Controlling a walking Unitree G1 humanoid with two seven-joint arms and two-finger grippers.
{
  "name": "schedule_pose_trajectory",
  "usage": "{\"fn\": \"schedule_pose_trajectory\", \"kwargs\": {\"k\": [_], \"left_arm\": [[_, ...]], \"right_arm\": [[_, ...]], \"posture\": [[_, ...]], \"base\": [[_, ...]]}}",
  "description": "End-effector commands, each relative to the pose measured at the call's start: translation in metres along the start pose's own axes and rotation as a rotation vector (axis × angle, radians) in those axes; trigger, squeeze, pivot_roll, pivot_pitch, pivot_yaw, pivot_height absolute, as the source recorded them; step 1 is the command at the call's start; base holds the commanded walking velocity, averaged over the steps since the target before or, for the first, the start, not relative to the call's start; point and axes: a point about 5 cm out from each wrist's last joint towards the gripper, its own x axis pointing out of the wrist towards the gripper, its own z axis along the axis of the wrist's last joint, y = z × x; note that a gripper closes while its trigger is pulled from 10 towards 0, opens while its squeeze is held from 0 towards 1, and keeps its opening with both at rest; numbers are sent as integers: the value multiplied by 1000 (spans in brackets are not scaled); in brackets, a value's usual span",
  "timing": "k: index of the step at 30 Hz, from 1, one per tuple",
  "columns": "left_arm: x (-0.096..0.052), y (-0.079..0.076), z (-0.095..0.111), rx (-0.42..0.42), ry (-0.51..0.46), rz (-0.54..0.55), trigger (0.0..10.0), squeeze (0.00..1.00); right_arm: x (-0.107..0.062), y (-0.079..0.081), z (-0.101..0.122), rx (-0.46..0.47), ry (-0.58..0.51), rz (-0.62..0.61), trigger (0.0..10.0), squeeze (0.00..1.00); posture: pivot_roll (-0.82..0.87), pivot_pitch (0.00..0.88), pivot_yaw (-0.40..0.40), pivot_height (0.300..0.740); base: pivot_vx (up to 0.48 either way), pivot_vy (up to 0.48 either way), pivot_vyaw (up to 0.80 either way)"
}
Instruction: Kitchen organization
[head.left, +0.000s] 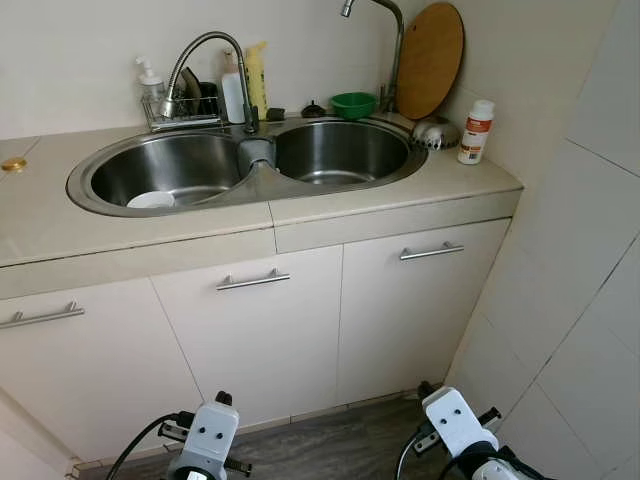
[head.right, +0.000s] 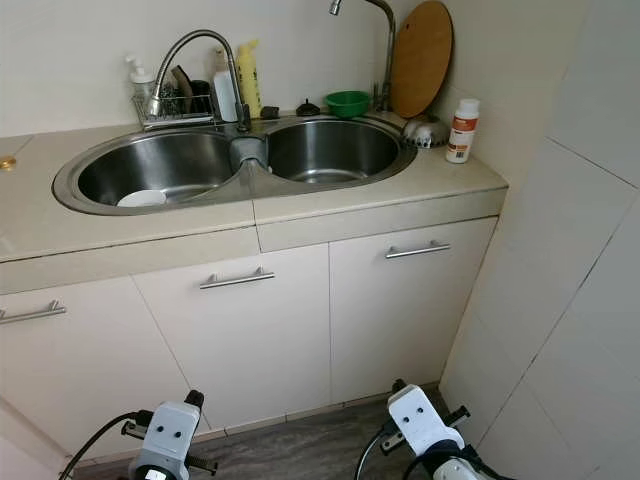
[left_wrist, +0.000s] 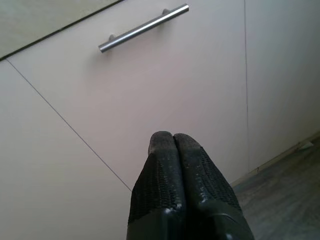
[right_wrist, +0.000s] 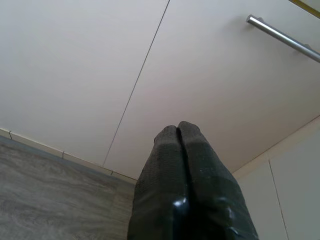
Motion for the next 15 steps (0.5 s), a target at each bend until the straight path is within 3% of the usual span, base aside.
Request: {"fn": "schedule_pose_trajectory", "kwargs": {"k": [1, 8, 15], "left_arm": [[1, 0, -3, -2, 18, -14, 10000, 0], [1, -3, -2, 15, 8, -28, 10000, 0], [3, -4, -3, 6, 7, -34, 10000, 0]], "right_arm": [[1, 0, -1, 23, 13, -7, 10000, 0], [2, -1, -2, 25, 18, -3, 10000, 0], [3, -1, -3, 28, 20, 1, 10000, 0]], "posture": [[-24, 0, 18, 740], [-27, 0, 18, 740], [-26, 0, 16, 740]], "base": [[0, 480, -800], [0, 480, -800], [0, 480, 0]]}}
